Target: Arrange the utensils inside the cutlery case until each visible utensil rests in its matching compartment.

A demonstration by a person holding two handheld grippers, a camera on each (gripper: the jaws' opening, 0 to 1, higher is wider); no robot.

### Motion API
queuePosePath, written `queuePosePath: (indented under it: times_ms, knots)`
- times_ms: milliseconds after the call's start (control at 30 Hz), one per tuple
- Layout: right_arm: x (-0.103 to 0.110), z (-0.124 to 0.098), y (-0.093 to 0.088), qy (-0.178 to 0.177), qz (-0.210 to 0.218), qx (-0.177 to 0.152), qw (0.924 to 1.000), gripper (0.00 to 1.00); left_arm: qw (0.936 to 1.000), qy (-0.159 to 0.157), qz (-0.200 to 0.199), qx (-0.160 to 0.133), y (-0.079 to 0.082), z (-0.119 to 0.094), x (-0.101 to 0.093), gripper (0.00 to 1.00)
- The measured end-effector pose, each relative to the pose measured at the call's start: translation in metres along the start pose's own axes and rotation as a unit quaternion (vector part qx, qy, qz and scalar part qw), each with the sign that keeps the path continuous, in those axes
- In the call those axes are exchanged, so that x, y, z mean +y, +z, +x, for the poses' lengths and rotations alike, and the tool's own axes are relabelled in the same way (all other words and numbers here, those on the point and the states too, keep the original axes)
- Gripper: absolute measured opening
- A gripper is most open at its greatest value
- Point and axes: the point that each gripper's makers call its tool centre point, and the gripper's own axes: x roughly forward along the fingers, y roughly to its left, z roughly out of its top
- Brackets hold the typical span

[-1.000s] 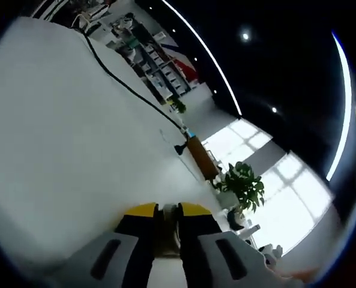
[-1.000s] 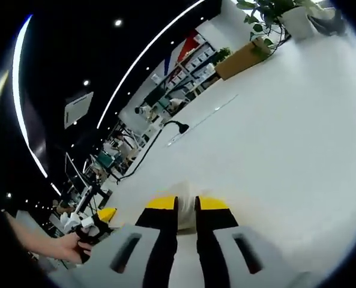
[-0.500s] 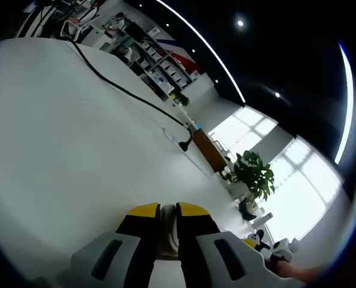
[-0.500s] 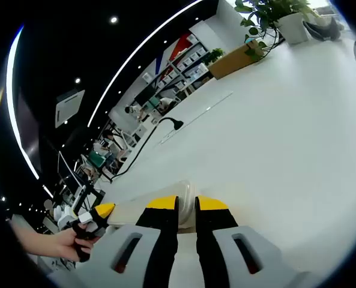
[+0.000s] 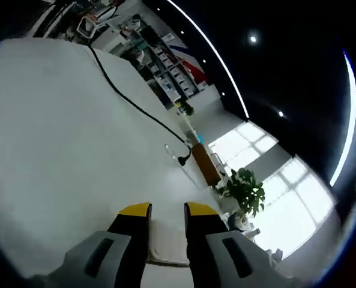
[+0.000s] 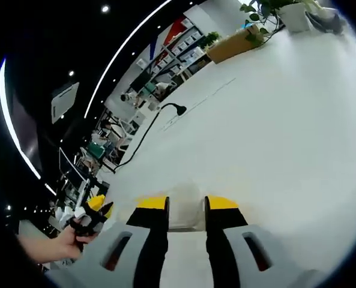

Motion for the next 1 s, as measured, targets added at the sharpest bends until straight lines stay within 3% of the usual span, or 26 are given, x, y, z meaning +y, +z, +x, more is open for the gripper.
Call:
queuePosePath:
  times_ms: [67, 133, 167, 200, 267, 333, 400, 433, 467, 500, 533, 567, 600, 667, 700, 733, 767, 800, 900, 1000]
  knots:
    - [0.001, -0.012, 0.012, -0.012, -0.048, -0.017, 0.9986, 0.34, 0.9988, -0.014, 0.045, 0.013, 0.012, -0.010, -0.015, 0.34]
    - [0.005, -0.024, 0.013, -0.018, -0.051, -0.010, 0.9985, 0.38, 0.9951, -0.021, 0.082, 0.050, 0.011, -0.023, -0.027, 0.40]
    - [0.010, -0.032, 0.016, -0.015, -0.057, -0.014, 0.9981, 0.39, 0.9940, -0.031, 0.090, 0.053, 0.013, -0.028, -0.033, 0.42]
    - [0.011, -0.037, 0.018, -0.022, -0.068, -0.016, 0.9973, 0.38, 0.9882, -0.060, 0.127, 0.062, 0.017, -0.037, -0.044, 0.42]
    - [0.019, -0.050, 0.020, -0.025, -0.089, -0.014, 0.9956, 0.39, 0.9755, -0.061, 0.176, 0.118, 0.011, -0.058, -0.048, 0.46]
    - [0.029, -0.064, 0.017, -0.030, -0.138, -0.005, 0.9900, 0.39, 0.9656, -0.067, 0.221, 0.119, 0.017, -0.075, -0.054, 0.57]
    - [0.045, -0.078, 0.012, -0.018, -0.182, 0.008, 0.9831, 0.40, 0.9556, -0.063, 0.247, 0.147, 0.013, -0.091, -0.059, 0.67]
    - [0.050, -0.084, 0.011, -0.017, -0.211, 0.014, 0.9772, 0.40, 0.9453, -0.071, 0.278, 0.156, 0.012, -0.102, -0.068, 0.69]
    - [0.060, -0.093, 0.008, -0.008, -0.246, 0.020, 0.9690, 0.38, 0.9307, -0.076, 0.320, 0.160, 0.011, -0.110, -0.074, 0.68]
    - [0.068, -0.099, 0.006, 0.004, -0.262, 0.025, 0.9647, 0.35, 0.9091, -0.077, 0.369, 0.177, 0.007, -0.123, -0.081, 0.69]
    - [0.075, -0.106, 0.003, 0.010, -0.276, 0.031, 0.9605, 0.33, 0.8983, -0.072, 0.393, 0.183, 0.006, -0.132, -0.085, 0.70]
    - [0.085, -0.116, -0.002, 0.018, -0.297, 0.043, 0.9538, 0.33, 0.8780, -0.079, 0.437, 0.179, 0.006, -0.145, -0.097, 0.72]
    - [0.097, -0.127, -0.005, 0.032, -0.325, 0.048, 0.9441, 0.34, 0.8689, -0.078, 0.455, 0.178, 0.005, -0.155, -0.104, 0.75]
    - [0.113, -0.144, -0.008, 0.045, -0.353, 0.042, 0.9338, 0.38, 0.8571, -0.088, 0.479, 0.168, 0.002, -0.178, -0.125, 0.80]
    - [0.124, -0.157, -0.010, 0.052, -0.364, 0.033, 0.9292, 0.40, 0.8624, -0.090, 0.469, 0.168, -0.002, -0.189, -0.132, 0.81]
    - [0.127, -0.167, -0.011, 0.047, -0.379, 0.025, 0.9238, 0.40, 0.8624, -0.089, 0.469, 0.169, -0.005, -0.204, -0.138, 0.79]
    - [0.126, -0.181, -0.014, 0.030, -0.412, 0.023, 0.9105, 0.41, 0.8630, -0.086, 0.470, 0.165, -0.006, -0.213, -0.142, 0.76]
    - [0.123, -0.192, -0.018, 0.014, -0.417, 0.029, 0.9081, 0.43, 0.8706, -0.071, 0.463, 0.151, -0.004, -0.227, -0.144, 0.73]
    - [0.131, -0.218, -0.035, 0.030, -0.402, 0.023, 0.9149, 0.48, 0.8785, -0.058, 0.455, 0.133, -0.009, -0.249, -0.142, 0.75]
    - [0.130, -0.231, -0.048, 0.033, -0.396, 0.025, 0.9172, 0.55, 0.8755, -0.042, 0.463, 0.133, -0.014, -0.261, -0.134, 0.77]
